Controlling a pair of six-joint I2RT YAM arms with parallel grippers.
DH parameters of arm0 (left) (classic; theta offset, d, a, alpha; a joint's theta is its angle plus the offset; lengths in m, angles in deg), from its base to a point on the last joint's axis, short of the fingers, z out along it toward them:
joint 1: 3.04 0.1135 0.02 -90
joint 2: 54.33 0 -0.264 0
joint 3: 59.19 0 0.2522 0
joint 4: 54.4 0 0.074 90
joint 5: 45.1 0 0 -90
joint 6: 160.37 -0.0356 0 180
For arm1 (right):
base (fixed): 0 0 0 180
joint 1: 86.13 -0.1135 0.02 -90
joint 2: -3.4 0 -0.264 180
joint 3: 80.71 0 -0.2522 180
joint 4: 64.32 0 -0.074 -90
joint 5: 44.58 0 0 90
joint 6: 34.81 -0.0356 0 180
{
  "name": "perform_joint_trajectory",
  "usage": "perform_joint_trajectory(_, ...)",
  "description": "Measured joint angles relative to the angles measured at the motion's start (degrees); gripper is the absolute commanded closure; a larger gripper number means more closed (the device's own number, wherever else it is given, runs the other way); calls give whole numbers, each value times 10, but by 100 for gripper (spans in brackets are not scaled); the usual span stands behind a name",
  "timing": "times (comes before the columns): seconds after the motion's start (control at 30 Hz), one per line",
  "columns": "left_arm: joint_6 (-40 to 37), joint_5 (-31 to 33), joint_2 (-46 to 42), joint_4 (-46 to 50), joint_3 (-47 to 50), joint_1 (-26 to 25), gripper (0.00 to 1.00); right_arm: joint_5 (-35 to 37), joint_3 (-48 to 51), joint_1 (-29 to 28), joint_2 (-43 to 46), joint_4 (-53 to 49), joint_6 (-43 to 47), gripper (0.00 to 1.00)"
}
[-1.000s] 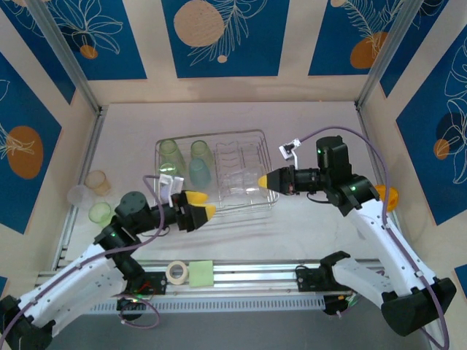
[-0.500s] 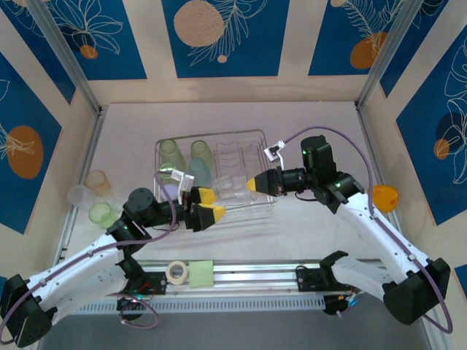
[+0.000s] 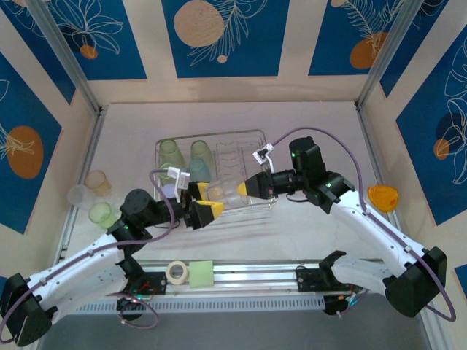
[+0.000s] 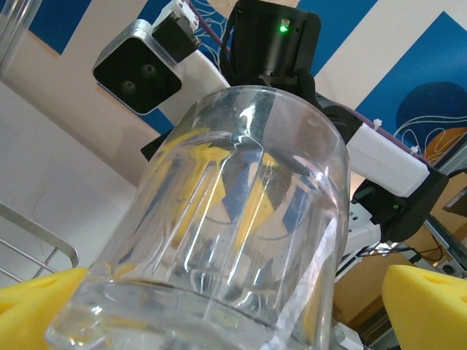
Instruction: Load the cups into the dish rack
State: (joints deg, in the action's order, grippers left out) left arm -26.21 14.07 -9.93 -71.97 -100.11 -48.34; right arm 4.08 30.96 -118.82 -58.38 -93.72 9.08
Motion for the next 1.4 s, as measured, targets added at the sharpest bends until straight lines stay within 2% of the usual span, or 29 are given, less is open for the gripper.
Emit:
perform_joint_trajectory(0.2,7,4,14,-11,0,0,10,0,0,0,-11,14,-5,100)
perform_joint_trajectory(0.33,19,7,27,-19,0,0,25,-7,0,-3,-22,16,-6,100)
perform_joint_trajectory(0.5,30,7,31,-29,0,1,53,-14,-1,0,-25,17,-5,99)
perform_joint_trajectory(0.53,31,6,31,-30,0,1,58,-13,-1,1,-25,17,-3,95)
perform_joint_trajectory(0.6,30,4,31,-29,0,1,64,-12,-1,1,-25,15,-4,80)
perform_joint_trajectory(0.67,27,9,32,-25,0,0,67,-2,-1,-1,-25,13,-3,47)
perform_joint_trajectory(0.73,23,18,32,-12,-1,0,73,15,-1,-3,-25,-5,3,36)
perform_joint_trajectory(0.8,18,38,30,16,-5,-1,78,41,-4,-3,-25,-39,17,33)
perform_joint_trajectory(0.9,1,76,18,99,-27,-1,82,106,-8,3,-19,-101,41,33)
perform_joint_trajectory(1.0,-17,126,12,211,-74,-2,87,195,-8,36,11,-175,56,33)
perform_joint_trajectory(1.07,-28,176,19,323,-131,-2,92,261,-8,76,51,-221,60,32)
perform_joint_trajectory(1.13,-37,227,44,435,-201,-3,94,298,5,129,110,-239,66,32)
perform_joint_trajectory(1.27,-44,323,137,642,-348,-3,98,326,42,251,253,-260,81,35)
perform_joint_trajectory(1.4,-53,390,239,789,-443,-5,97,313,52,321,288,-277,97,35)
